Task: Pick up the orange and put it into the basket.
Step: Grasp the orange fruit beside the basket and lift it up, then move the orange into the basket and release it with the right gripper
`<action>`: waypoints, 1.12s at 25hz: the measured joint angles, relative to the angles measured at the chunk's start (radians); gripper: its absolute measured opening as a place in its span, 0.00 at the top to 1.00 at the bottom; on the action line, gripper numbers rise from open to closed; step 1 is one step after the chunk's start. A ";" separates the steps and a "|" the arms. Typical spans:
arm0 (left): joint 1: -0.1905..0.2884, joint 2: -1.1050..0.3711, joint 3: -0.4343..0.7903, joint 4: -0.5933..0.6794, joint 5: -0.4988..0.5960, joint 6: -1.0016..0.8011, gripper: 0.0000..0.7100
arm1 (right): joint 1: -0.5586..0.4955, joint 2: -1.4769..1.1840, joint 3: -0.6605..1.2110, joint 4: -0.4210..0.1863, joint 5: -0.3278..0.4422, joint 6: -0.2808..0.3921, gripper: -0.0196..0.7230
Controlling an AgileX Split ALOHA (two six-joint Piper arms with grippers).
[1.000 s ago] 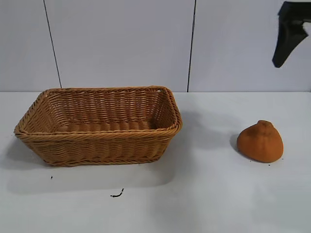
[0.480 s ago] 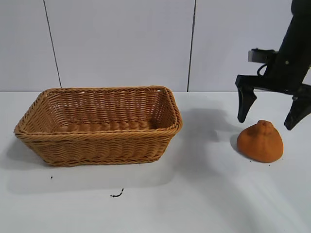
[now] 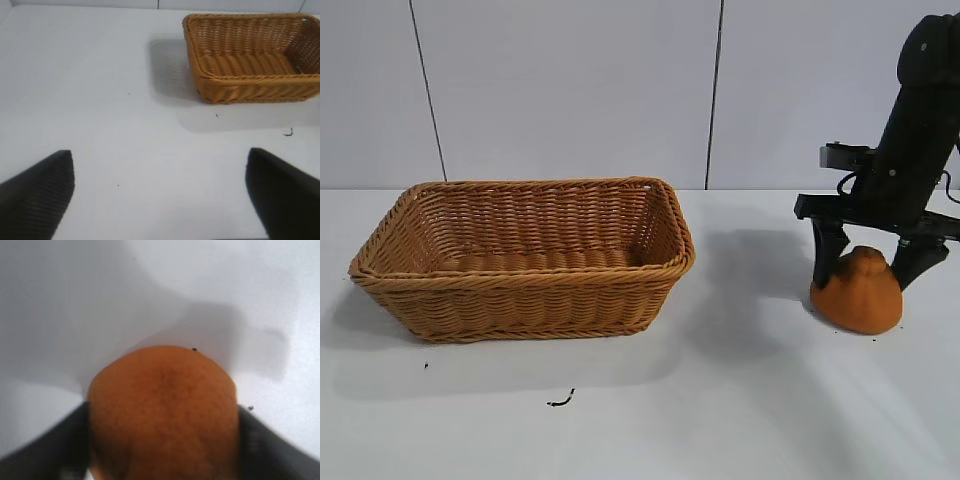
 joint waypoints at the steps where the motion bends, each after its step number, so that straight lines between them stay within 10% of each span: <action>1: 0.000 0.000 0.000 0.000 0.000 0.000 0.06 | 0.000 -0.015 -0.019 0.000 0.011 -0.002 0.90; 14: 0.000 0.000 0.000 0.000 0.000 0.000 0.06 | 0.179 -0.100 -0.425 -0.010 0.168 0.011 0.90; 28: 0.000 0.000 0.000 0.000 0.000 0.000 0.06 | 0.595 0.049 -0.450 -0.043 -0.080 0.085 0.90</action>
